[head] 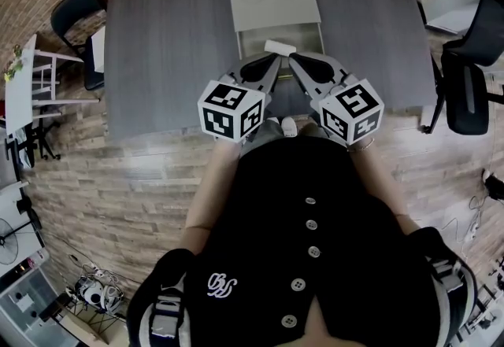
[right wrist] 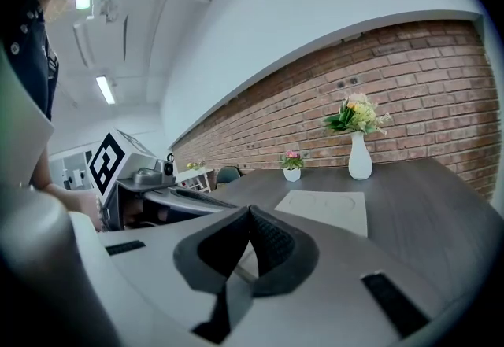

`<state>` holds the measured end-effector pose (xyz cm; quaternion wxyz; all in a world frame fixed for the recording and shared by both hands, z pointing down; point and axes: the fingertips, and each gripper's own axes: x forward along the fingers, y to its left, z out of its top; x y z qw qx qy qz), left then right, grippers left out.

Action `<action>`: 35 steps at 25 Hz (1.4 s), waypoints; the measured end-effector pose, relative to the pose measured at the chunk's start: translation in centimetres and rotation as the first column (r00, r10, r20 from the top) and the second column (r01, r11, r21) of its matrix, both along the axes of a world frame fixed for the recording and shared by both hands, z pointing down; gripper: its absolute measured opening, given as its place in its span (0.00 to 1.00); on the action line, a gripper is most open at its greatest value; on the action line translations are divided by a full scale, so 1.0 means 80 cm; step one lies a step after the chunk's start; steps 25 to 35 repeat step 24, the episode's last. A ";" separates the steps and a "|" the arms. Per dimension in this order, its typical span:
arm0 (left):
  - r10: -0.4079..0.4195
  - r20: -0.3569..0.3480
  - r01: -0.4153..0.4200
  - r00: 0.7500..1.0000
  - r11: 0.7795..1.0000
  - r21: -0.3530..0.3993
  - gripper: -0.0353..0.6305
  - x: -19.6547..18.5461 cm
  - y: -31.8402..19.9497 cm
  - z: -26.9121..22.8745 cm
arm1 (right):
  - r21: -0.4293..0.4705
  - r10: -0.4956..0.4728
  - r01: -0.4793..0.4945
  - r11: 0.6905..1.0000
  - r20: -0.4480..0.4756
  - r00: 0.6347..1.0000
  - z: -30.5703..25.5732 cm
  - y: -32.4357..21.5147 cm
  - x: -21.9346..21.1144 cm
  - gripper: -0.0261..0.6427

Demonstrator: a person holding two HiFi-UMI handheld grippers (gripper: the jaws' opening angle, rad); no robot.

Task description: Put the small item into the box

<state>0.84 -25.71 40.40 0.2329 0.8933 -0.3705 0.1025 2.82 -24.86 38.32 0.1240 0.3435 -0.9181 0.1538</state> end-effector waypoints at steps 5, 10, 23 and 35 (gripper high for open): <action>0.007 -0.014 -0.007 1.000 1.000 -0.007 0.07 0.000 -0.001 -0.002 | -0.005 -0.015 0.015 1.000 -0.018 1.000 0.001 0.000 -0.003 0.04; 0.016 -0.030 -0.017 0.999 1.000 -0.008 0.07 0.002 0.001 -0.003 | -0.004 -0.016 0.016 1.000 -0.021 1.000 0.001 0.000 -0.002 0.04; 0.013 -0.026 -0.014 1.000 1.000 -0.024 0.07 -0.004 0.004 0.001 | -0.008 -0.012 0.012 1.000 -0.024 1.000 0.007 0.004 -0.007 0.04; 0.011 -0.023 -0.012 1.000 1.000 -0.023 0.07 -0.005 0.004 0.001 | -0.005 -0.008 0.008 1.000 -0.023 1.000 0.007 0.004 -0.006 0.04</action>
